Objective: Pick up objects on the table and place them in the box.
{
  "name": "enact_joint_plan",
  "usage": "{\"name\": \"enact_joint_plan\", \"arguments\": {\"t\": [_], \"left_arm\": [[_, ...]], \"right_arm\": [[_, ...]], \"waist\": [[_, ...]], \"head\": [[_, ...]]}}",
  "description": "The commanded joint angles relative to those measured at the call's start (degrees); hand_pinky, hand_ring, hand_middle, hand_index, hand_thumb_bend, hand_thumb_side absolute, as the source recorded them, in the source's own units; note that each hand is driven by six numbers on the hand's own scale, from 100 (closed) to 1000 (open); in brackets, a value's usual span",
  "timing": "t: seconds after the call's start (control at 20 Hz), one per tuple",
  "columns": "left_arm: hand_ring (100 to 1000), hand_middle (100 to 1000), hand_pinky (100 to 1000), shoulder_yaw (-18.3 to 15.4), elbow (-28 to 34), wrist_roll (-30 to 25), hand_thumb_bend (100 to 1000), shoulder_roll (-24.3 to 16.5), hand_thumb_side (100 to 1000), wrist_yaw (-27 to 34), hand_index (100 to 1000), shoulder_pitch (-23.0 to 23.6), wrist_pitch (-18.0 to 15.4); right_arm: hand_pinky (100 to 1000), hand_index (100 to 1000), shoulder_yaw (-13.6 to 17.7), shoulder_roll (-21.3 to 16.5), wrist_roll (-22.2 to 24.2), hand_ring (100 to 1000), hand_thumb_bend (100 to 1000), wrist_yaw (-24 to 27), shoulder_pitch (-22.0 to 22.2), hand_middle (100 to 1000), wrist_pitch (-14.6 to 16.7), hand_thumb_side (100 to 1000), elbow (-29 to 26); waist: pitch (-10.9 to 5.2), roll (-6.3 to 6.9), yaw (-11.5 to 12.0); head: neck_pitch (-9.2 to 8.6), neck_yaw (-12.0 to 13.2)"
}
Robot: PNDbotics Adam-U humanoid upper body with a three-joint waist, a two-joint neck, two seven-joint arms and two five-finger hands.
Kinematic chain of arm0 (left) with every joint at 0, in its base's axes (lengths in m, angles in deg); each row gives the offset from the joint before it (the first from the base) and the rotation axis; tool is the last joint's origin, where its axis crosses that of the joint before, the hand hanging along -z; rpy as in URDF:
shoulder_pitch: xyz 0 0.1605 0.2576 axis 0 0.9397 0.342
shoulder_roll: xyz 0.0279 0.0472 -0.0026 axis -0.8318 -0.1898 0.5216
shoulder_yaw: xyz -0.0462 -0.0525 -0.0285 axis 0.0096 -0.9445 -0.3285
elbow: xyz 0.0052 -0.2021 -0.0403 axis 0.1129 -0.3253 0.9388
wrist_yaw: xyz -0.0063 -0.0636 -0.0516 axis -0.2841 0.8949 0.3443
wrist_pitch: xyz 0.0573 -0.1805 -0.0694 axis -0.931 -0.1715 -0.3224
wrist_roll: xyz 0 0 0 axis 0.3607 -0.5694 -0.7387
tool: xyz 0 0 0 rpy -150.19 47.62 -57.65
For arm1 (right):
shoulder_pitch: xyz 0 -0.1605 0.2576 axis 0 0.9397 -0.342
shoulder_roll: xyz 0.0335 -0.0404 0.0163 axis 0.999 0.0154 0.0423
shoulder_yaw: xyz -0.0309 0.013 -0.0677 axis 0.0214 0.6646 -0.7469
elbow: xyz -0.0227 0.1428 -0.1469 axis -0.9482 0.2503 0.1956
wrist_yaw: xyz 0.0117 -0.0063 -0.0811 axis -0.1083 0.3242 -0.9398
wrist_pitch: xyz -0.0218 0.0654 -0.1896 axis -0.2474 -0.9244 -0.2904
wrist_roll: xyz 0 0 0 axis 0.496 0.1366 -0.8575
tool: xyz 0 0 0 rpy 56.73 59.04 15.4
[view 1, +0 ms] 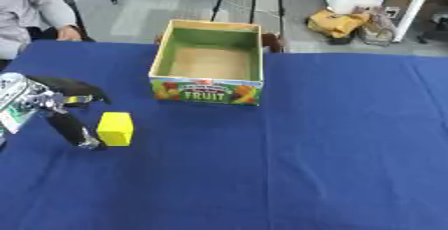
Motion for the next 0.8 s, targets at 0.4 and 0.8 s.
{"name": "enact_joint_plan", "arguments": {"t": [0.4, 0.8], "left_arm": [[824, 959, 771, -0.6, -3.2, -0.5, 492, 0.3, 552, -0.8, 1000, -3.1, -2.4], [823, 949, 769, -0.3, -5.7, -3.0, 460, 1.6, 541, -1.5, 1000, -4.7, -4.0]], "right_arm": [[779, 875, 0.3, -0.5, -0.2, 856, 100, 0.3, -1.2, 790, 0.0, 900, -0.8], [778, 874, 0.4, -0.4, -0.4, 857, 100, 0.4, -1.3, 789, -0.2, 903, -0.8]], "waist": [[-0.4, 0.14, -0.3], [0.11, 0.35, -0.6]], "head": [[-0.98, 0.6], [-1.12, 1.0]]}}
